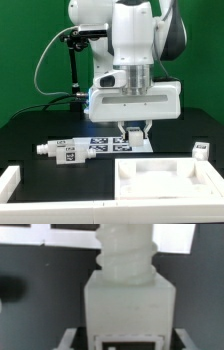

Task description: Assemble one leg

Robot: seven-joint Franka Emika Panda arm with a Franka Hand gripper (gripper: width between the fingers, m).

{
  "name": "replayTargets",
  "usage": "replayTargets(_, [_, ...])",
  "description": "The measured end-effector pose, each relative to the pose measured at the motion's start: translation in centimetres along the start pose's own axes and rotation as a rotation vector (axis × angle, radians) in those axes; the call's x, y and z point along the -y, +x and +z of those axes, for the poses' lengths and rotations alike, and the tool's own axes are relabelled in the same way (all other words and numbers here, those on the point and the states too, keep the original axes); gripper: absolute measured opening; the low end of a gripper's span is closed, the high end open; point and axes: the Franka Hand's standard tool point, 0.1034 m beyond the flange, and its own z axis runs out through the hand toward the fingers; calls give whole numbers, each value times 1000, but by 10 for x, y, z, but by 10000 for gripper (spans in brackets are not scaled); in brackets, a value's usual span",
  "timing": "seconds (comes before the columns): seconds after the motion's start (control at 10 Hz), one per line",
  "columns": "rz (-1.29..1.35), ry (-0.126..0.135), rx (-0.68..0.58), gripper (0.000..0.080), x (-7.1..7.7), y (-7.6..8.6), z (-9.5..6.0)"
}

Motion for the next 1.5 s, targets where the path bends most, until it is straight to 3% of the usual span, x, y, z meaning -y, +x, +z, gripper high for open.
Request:
replayTargets(0.3, [12, -1, -1, 266, 0, -1, 3])
replayTargets(0.6, [64, -8, 36, 266, -5, -14, 25])
replayTargets(1.0, [64, -4, 66, 266, -5, -18, 27])
replayTargets(1.2, [54, 30, 154, 572, -2, -12, 11])
replayTargets(1.3, [50, 49, 215, 572, -3, -8, 2])
replayTargets(1.4, [49, 69, 333, 633, -4, -2, -6])
replayTargets(1.5, [57, 81, 402, 646, -8, 17, -10])
